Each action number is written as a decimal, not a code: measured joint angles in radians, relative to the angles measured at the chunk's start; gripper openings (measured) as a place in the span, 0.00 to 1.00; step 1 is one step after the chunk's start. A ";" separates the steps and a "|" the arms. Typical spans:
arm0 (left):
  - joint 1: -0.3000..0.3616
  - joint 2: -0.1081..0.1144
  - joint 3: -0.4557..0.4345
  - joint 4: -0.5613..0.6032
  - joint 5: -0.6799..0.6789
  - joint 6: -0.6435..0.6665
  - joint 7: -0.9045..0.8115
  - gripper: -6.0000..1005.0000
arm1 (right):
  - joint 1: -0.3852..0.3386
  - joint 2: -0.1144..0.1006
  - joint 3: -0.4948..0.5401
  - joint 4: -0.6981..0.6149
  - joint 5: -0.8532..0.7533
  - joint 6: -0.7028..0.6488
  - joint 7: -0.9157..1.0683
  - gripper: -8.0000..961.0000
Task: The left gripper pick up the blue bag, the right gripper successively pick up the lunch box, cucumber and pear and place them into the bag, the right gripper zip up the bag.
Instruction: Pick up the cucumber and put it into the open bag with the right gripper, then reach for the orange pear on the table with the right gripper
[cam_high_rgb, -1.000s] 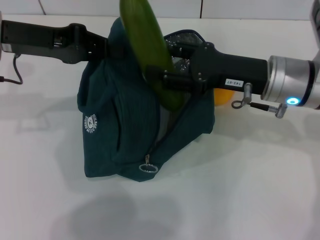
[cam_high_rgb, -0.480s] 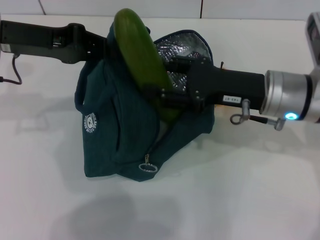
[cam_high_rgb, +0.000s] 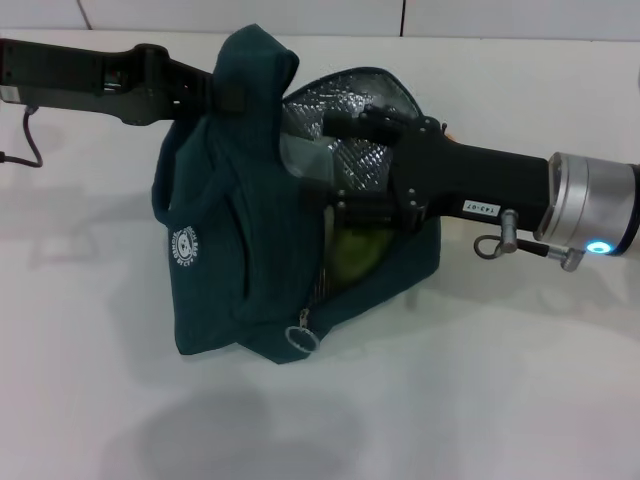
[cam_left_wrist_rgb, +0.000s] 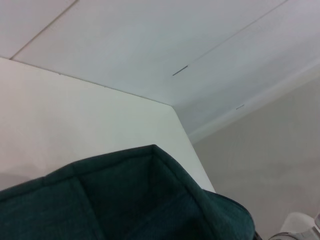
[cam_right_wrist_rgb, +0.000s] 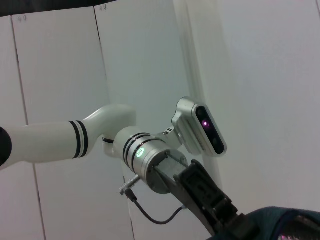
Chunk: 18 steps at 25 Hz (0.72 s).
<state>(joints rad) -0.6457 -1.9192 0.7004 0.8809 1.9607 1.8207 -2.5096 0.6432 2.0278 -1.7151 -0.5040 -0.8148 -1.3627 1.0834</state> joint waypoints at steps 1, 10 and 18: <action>0.000 0.000 0.000 0.000 0.000 0.000 0.000 0.05 | -0.002 0.000 0.004 0.000 0.001 -0.002 0.000 0.80; 0.016 0.004 -0.001 0.001 -0.013 0.003 -0.001 0.05 | -0.133 -0.018 0.225 -0.004 0.022 -0.047 -0.014 0.89; 0.016 0.006 -0.001 0.000 -0.020 0.009 -0.003 0.05 | -0.227 -0.066 0.339 0.012 -0.023 0.073 -0.012 0.88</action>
<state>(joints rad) -0.6295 -1.9129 0.6995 0.8806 1.9411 1.8299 -2.5122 0.4164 1.9621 -1.3759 -0.4925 -0.8376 -1.2895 1.0715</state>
